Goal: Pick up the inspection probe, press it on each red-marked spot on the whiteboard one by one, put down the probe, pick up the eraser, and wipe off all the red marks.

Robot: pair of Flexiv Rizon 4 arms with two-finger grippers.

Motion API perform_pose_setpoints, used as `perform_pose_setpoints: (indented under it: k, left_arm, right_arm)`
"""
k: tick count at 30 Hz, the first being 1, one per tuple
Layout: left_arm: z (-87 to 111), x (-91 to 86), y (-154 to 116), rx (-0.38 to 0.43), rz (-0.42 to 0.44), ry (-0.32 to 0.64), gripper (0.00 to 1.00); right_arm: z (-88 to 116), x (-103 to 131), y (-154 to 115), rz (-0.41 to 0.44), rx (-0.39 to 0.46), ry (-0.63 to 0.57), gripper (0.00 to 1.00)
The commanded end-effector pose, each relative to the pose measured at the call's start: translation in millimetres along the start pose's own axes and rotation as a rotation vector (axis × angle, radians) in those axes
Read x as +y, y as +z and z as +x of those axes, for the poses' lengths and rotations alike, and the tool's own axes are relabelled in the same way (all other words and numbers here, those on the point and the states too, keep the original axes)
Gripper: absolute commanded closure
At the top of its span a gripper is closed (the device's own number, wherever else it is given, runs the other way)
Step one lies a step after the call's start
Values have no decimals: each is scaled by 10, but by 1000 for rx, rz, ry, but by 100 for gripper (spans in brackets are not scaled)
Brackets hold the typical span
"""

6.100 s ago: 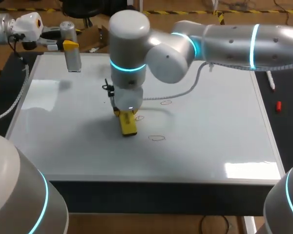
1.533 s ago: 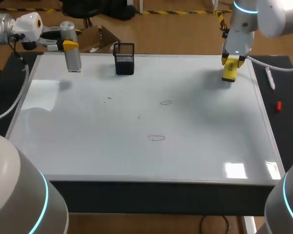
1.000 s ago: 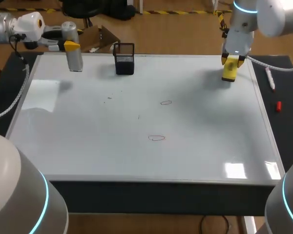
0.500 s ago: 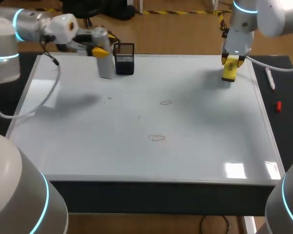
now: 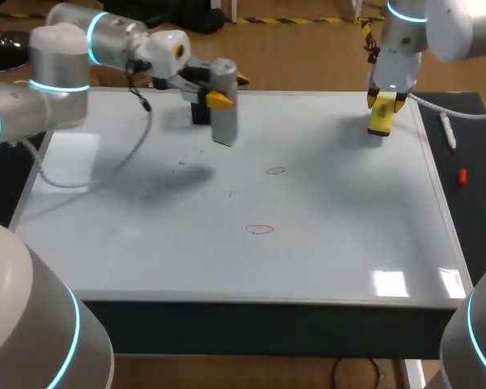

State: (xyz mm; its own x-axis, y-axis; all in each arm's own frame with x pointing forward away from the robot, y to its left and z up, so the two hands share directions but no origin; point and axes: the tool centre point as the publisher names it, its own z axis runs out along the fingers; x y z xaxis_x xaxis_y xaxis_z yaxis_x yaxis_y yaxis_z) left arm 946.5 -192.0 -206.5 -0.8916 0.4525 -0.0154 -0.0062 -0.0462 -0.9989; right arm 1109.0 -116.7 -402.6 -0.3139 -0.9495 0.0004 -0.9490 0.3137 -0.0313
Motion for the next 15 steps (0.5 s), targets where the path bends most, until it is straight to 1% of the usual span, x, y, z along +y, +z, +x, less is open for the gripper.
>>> perform_pose_setpoints:
  k: [1,8,10,15]
  left_arm:
    - [-98,75,210,-2,13,-4,100]
    - [-168,245,428,-86,-20,-11,100]
    - [-173,287,467,-109,-12,-19,100]
    - [-184,380,600,-123,-13,-17,100]
  right_arm:
    - [3,-13,-10,-1,4,-2,100]
    - [3,-13,-10,-1,4,-2,100]
    - [3,-13,-10,-1,4,-2,100]
    - [3,-13,-10,-1,4,-2,100]
